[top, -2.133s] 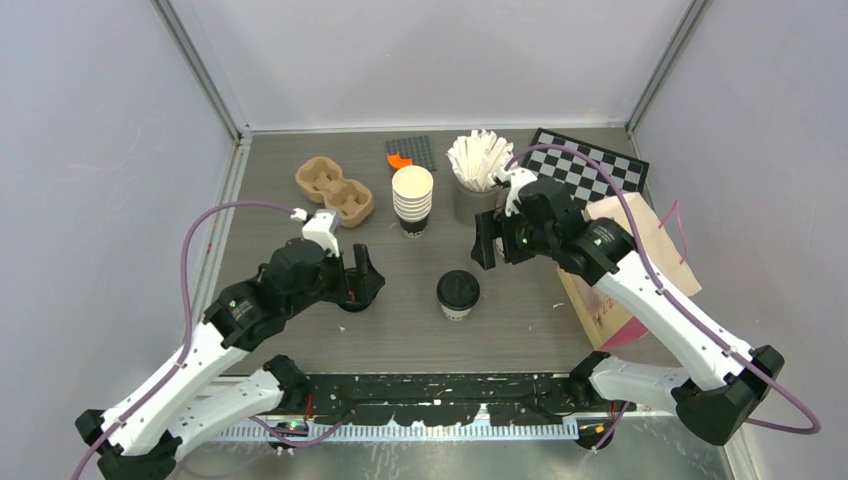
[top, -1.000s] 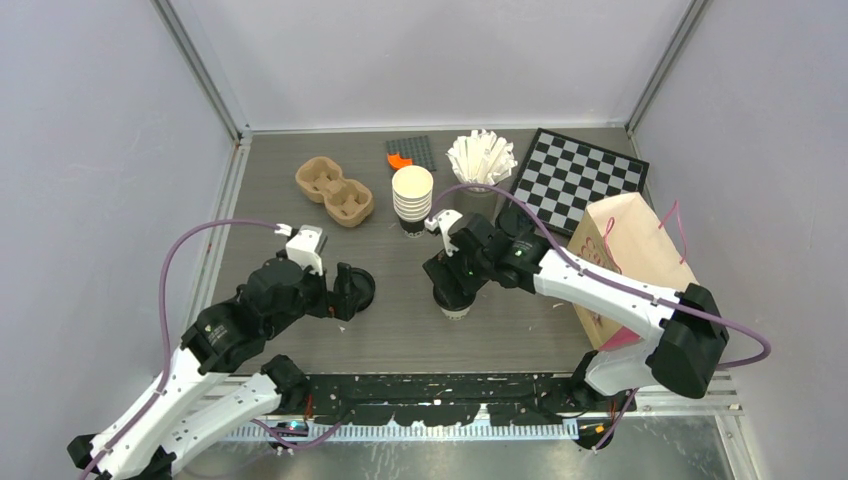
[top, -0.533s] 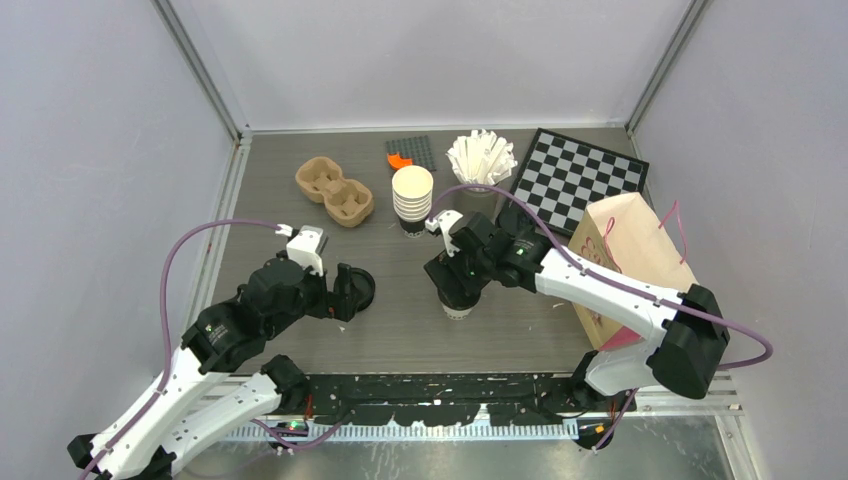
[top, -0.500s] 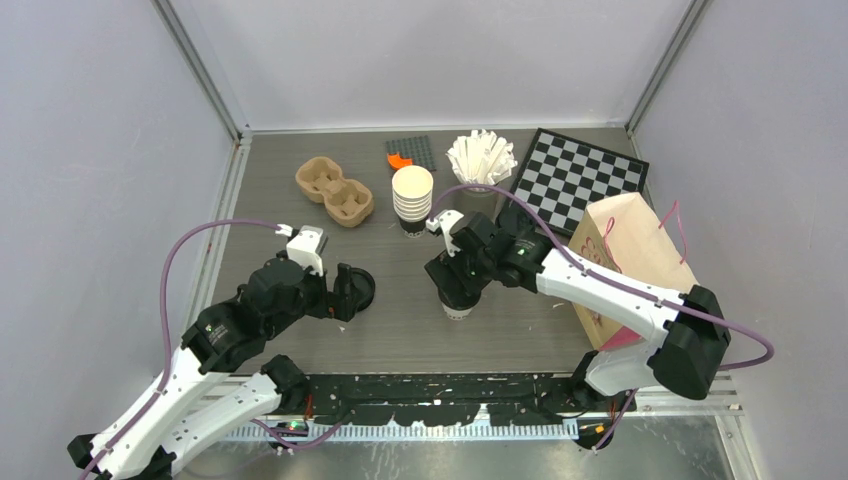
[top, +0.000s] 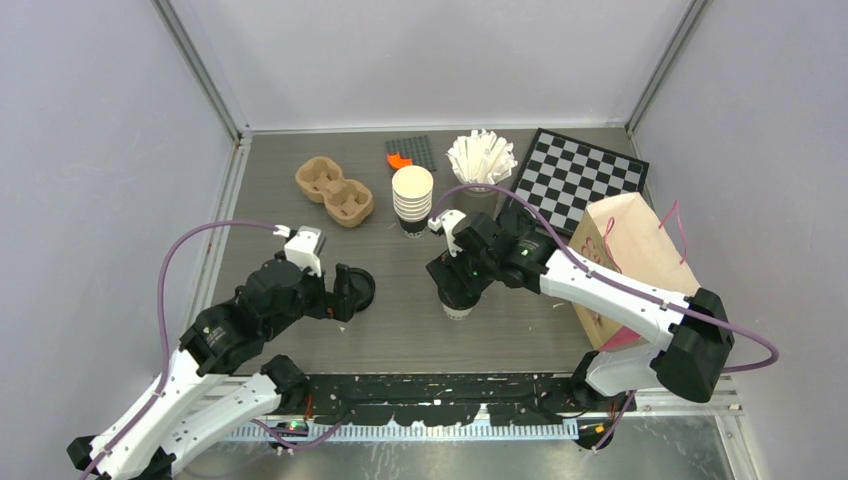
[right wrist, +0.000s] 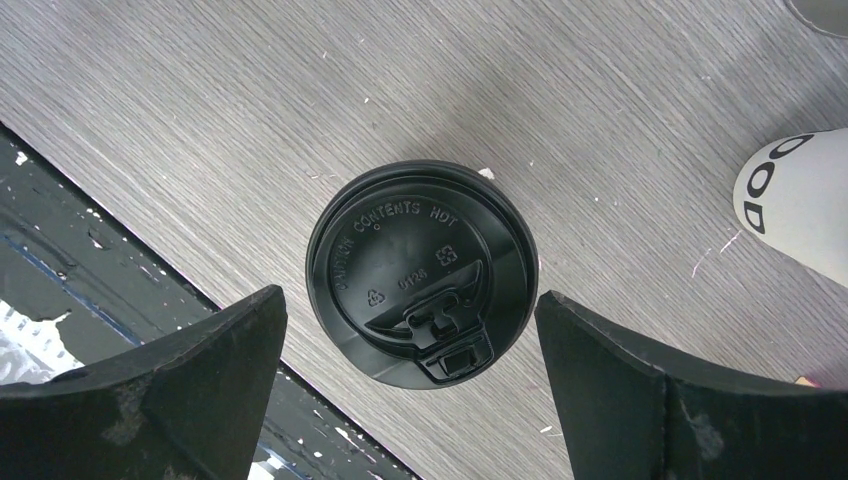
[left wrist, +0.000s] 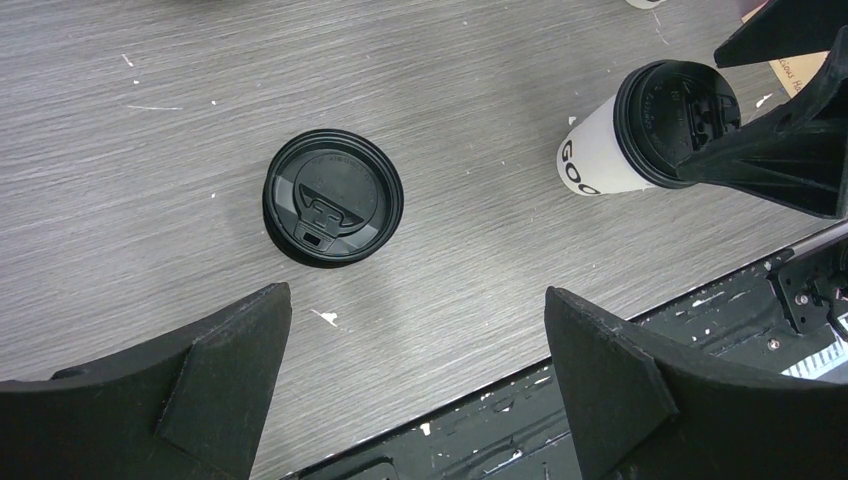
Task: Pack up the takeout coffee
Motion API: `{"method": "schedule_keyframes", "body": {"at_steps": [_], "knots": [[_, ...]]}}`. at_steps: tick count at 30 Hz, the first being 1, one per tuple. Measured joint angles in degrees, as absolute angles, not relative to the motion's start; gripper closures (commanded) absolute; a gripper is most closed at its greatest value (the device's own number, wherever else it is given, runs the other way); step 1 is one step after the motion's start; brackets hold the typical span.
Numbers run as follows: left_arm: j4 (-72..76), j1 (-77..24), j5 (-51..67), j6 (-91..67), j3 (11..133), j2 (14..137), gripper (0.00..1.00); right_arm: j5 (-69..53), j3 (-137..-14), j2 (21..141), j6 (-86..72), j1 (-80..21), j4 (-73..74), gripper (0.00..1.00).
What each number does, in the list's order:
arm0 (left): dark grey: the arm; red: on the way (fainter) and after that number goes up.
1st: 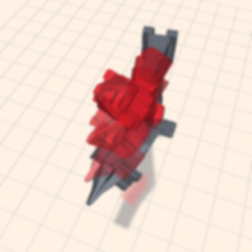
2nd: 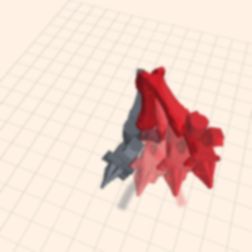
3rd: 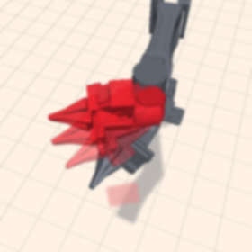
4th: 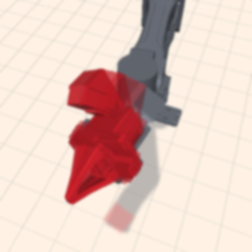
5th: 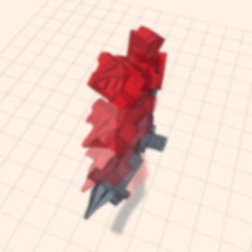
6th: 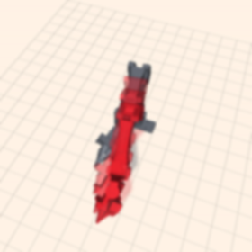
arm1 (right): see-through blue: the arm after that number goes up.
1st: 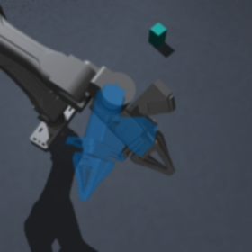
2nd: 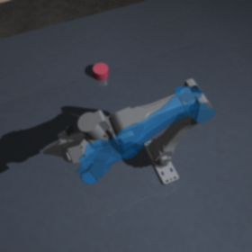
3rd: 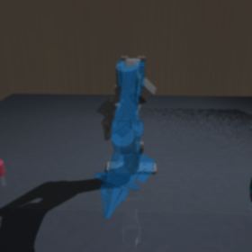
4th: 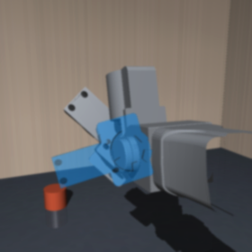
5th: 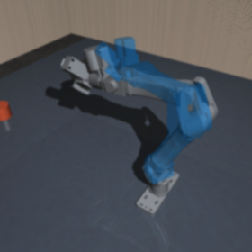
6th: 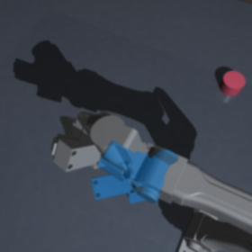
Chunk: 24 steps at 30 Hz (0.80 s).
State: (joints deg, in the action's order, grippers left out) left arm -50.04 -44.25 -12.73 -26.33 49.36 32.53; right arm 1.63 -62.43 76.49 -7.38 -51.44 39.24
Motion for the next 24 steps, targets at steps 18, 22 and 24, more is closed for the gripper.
{"method": "schedule_keyframes", "body": {"at_steps": [18,22,24], "knots": [[-50.06,-44.25,-12.91,-26.33,49.36,32.51,0.00,6.42,-62.70,79.88,-7.31,-52.86,39.00,0.11],[-50.06,-44.25,-12.91,-26.30,49.36,32.49,0.00,7.75,-62.70,79.94,-7.46,-52.99,38.98,0.13],[-50.06,-44.25,-12.91,-26.30,49.36,32.49,0.00,8.75,-62.85,80.23,-7.53,-52.97,38.98,0.14]]}}
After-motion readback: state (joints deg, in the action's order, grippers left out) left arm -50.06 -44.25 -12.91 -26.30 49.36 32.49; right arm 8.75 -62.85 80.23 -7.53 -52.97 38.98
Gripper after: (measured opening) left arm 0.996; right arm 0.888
